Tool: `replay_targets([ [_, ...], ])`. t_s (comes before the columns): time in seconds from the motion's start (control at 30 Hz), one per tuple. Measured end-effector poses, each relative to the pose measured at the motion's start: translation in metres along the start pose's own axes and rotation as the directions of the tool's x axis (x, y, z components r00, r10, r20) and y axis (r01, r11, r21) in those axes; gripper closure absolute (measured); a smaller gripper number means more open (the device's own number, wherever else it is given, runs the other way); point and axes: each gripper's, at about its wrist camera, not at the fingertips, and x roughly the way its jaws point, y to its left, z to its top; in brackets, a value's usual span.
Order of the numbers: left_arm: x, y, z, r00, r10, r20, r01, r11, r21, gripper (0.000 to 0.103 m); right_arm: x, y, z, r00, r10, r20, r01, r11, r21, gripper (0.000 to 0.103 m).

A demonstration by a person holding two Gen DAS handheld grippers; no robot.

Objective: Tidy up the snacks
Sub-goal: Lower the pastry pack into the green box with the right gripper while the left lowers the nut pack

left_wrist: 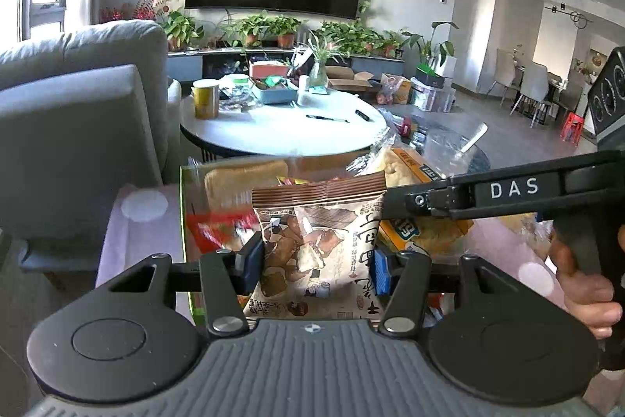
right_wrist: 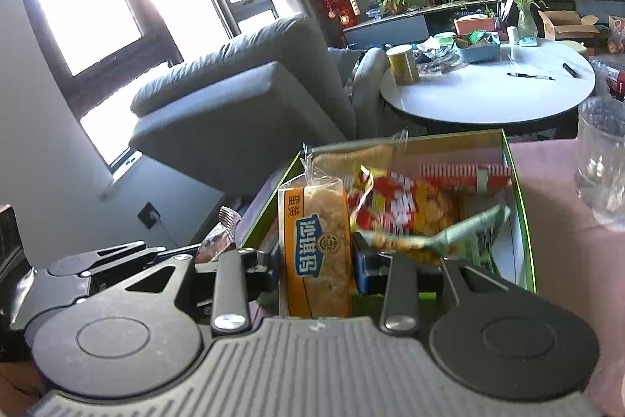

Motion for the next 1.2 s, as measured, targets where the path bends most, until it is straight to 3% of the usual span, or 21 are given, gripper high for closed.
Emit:
replay_targets([
  [0.33,0.047,0.017,0.028,0.999,0.042,-0.026,-0.042,0.999,-0.009,0.053,0.026,-0.015,0.026,1.0,-0.004,0.014,0.003,0.999,0.05,0.062],
  [0.8,0.095,0.024,0.028,0.993,0.056,-0.101,-0.059,0.998,-0.02,0.052,0.051,-0.037,0.033,1.0,-0.016,-0.018,0.018,0.992,0.129,0.063],
  [0.9,0.097,0.029,0.026,0.992,0.068,-0.104,-0.073,0.996,-0.047,0.043,0.055,-0.039,0.036,1.0,-0.016,-0.023,0.019,0.991,0.135,0.063],
  [1.2,0.084,0.032,0.026,0.992,0.105,-0.069,-0.109,0.993,-0.047,0.034,0.061,-0.043,0.034,0.999,-0.017,-0.035,0.022,0.988,0.154,0.062],
])
